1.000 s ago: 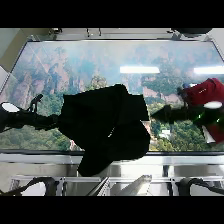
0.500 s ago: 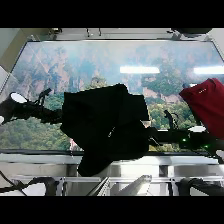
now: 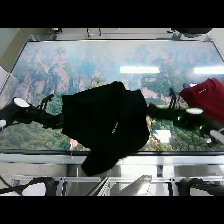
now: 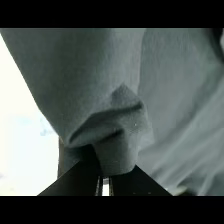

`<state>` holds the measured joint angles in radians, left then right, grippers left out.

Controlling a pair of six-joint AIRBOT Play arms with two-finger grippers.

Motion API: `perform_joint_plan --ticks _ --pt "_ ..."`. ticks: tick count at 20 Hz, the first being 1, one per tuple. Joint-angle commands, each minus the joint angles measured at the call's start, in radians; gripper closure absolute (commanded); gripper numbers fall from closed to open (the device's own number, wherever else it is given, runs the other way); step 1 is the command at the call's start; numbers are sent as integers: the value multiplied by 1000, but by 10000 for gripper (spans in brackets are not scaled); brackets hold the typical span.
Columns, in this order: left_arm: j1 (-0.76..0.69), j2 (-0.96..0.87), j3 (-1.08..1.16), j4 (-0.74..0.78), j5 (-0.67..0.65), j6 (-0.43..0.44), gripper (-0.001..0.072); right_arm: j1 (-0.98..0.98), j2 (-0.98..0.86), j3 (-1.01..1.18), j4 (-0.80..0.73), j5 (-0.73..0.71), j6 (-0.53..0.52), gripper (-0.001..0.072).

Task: Fold the shirts.

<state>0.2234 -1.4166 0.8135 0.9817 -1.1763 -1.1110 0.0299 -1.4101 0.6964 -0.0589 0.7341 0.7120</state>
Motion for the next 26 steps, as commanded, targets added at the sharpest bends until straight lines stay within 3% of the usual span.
perform_joint_plan --ticks 1,7,8,9,10,11,12,14,15,17,19,22,24,25,26 --pt "37 99 -130 -142 21 -3 690 -86 -95 264 10 -71 -11 692" --pt "-79 218 -356 -294 98 12 690 -128 -362 599 34 -59 -2 691" --pt "-115 224 -369 -291 124 13 692 -128 -400 625 42 -22 -2 630" --pt "-138 226 -370 -288 136 15 690 -129 -420 636 42 16 -2 433" --pt "-152 225 -354 -269 135 14 688 -135 -426 636 32 43 -2 376" --pt "-159 225 -325 -220 120 13 533 -151 -424 636 16 76 -2 383" --pt "-158 225 -282 -140 90 -9 344 -180 -418 636 14 125 -1 434" --pt "-137 225 -192 51 15 -105 101 -262 -399 636 15 269 22 463" --pt "-119 225 -151 137 -20 -151 32 -309 -388 636 11 360 35 463" --pt "-80 225 -77 224 -68 -173 32 -399 -369 629 -50 555 103 466" --pt "-76 225 -35 184 -86 -171 32 -449 -329 572 -141 654 124 469" --pt "-175 225 15 171 -116 -153 32 -489 -217 347 -264 655 134 469" --pt "-266 225 43 189 -110 -154 34 -502 -152 170 -318 583 170 449" --pt "-311 225 53 210 -103 -154 34 -503 -138 104 -338 539 179 289" --pt "-359 224 63 245 -91 -154 34 -499 -137 56 -351 501 179 190"
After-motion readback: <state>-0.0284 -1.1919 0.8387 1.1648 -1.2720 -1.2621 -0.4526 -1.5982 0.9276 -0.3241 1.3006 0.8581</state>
